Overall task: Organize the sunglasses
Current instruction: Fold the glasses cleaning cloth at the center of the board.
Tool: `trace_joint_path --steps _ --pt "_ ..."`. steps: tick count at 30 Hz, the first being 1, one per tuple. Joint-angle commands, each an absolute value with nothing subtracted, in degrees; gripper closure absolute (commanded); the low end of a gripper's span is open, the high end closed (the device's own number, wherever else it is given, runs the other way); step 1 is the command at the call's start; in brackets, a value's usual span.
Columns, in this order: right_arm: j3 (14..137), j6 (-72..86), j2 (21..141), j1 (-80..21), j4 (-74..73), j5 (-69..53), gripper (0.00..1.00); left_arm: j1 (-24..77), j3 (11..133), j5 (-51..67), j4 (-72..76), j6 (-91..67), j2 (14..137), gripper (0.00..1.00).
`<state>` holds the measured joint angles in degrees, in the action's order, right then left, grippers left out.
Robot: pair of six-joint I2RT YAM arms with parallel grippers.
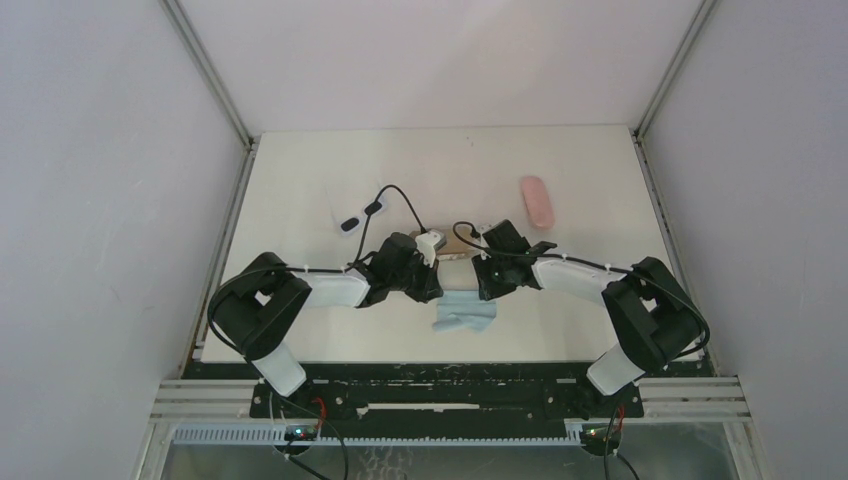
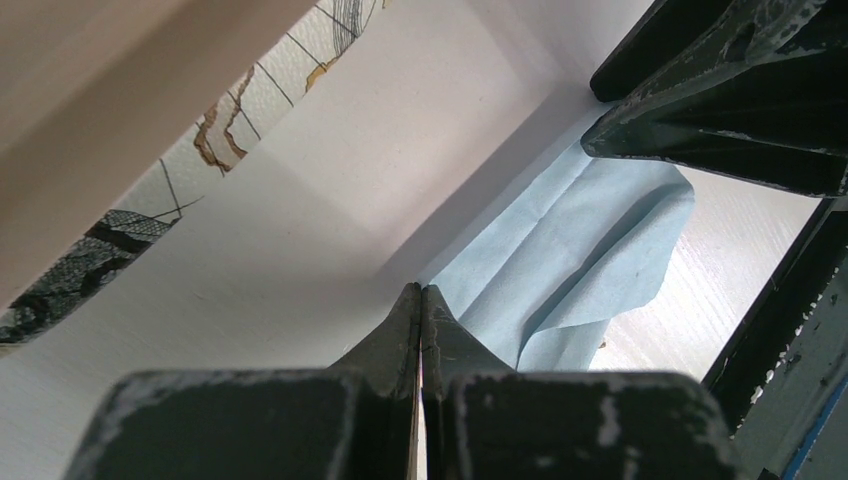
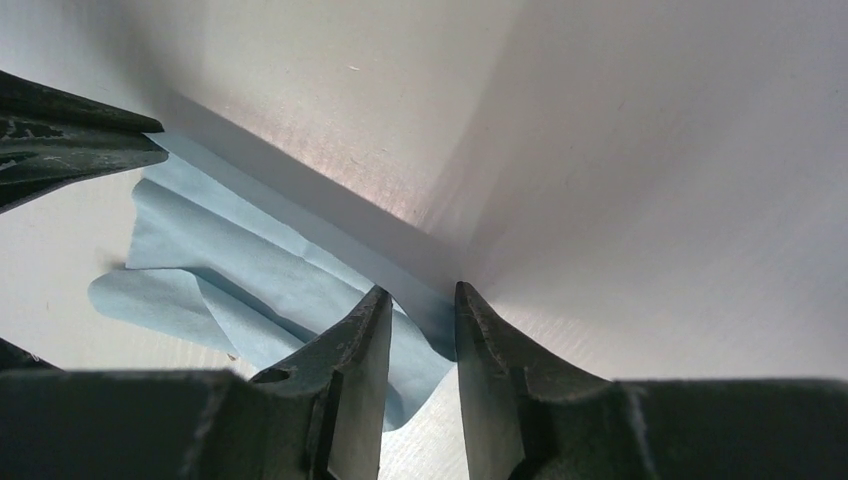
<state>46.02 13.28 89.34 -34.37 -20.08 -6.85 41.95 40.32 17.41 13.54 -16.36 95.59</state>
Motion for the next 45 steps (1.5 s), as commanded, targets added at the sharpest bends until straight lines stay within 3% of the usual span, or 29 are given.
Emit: trace_joint_path --steps 1,7,20,45 --pt "46.3 14.9 87.3 -34.0 -22.0 -5.2 0.70 41.6 41.9 19.2 14.3 -15.9 94.5 1.00" --pt "46.4 15.0 87.5 -33.9 -22.1 -4.8 0.72 41.7 42.0 19.4 14.3 -15.9 94.7 1.00" --pt "47.1 13.9 85.9 -34.4 -22.1 -5.7 1.00 41.7 41.8 20.5 13.9 -15.1 92.8 1.00" --pt "46.8 13.8 69.7 -39.7 -28.5 -1.5 1.00 45.6 39.1 18.4 6.1 -14.7 76.9 1.00"
